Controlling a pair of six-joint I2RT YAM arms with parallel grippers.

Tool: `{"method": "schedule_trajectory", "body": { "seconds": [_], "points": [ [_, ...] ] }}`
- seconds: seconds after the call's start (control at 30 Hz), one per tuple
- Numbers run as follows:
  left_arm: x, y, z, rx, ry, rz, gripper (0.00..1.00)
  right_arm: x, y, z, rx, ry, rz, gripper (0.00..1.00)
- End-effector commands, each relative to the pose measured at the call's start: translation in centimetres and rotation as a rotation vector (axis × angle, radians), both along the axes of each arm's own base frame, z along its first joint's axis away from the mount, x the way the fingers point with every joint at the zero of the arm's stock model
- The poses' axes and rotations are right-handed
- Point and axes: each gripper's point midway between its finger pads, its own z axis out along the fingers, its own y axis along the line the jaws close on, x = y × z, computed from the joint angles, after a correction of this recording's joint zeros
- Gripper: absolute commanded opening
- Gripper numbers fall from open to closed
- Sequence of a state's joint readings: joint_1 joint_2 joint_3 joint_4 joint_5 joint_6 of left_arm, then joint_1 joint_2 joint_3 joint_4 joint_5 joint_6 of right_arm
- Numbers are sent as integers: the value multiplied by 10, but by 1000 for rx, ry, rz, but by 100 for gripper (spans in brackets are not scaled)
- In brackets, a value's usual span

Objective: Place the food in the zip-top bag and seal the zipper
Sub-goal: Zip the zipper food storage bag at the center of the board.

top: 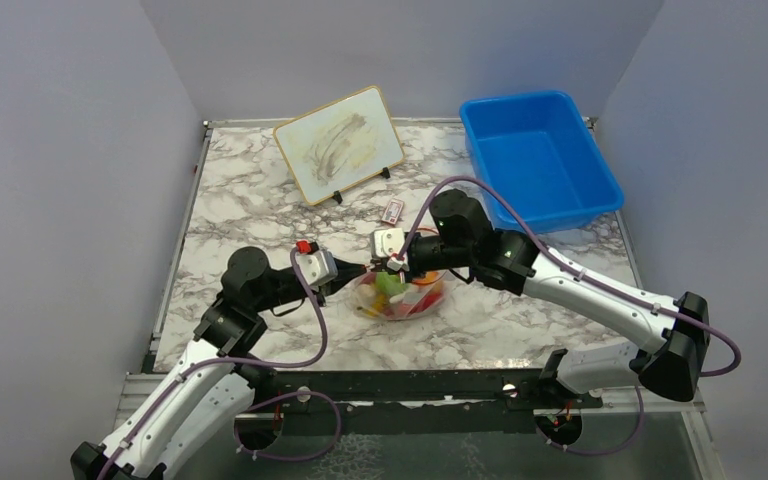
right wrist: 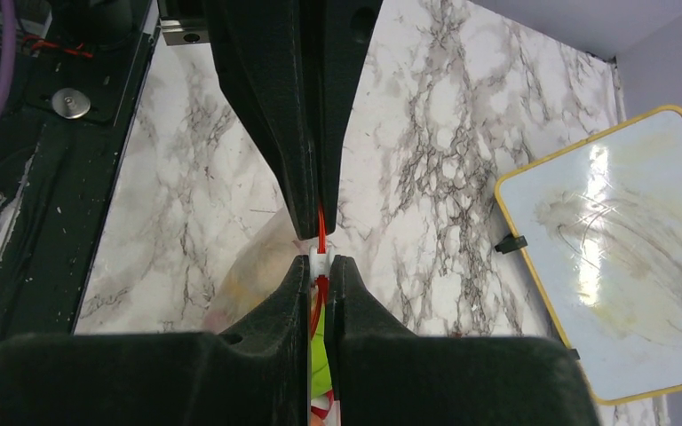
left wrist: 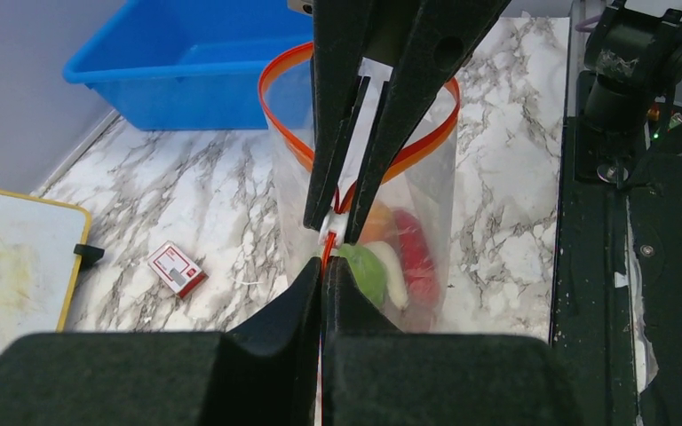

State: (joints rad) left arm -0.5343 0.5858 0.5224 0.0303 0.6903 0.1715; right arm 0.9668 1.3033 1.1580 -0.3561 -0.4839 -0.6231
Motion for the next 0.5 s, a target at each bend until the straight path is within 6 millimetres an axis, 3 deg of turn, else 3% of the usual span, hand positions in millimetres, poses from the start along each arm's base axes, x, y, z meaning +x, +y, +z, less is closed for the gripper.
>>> {"method": "schedule_trajectory", "body": {
  "seconds": [0.0,0.47],
  "points": [
    [2,7,14,-11,-66,41,0,7,-14,-7,-48,-9,-62,1],
    [24,37,20,39,-103,265,0,38,-51,-2,-51,-1,-174,1]
  ]
}}
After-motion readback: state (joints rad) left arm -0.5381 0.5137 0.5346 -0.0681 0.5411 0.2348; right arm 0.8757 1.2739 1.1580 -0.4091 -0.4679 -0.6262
